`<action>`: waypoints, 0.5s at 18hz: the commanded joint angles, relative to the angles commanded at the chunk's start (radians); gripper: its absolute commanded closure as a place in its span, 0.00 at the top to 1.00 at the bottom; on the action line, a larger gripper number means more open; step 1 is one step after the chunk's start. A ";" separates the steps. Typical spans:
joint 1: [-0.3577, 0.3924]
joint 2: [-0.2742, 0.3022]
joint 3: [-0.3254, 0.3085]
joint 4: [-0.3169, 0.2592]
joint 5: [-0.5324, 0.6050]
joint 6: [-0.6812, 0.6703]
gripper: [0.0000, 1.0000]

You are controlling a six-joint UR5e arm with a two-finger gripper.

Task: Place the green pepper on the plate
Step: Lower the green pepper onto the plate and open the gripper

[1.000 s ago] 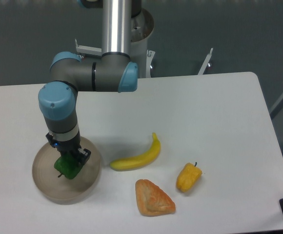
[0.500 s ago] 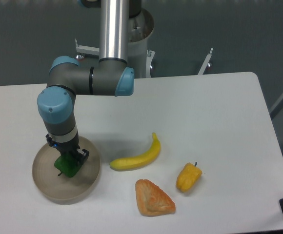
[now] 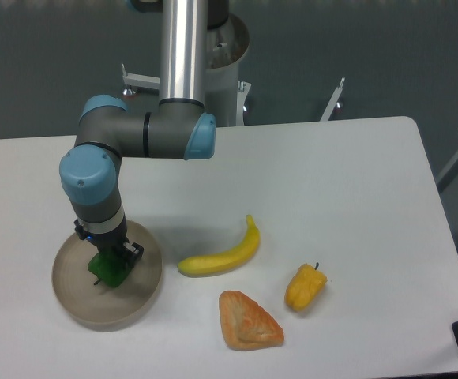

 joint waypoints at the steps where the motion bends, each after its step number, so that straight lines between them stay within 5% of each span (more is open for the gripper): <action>1: 0.000 0.000 0.000 0.000 0.000 0.000 0.37; 9: 0.000 0.000 -0.002 0.000 0.000 0.003 0.48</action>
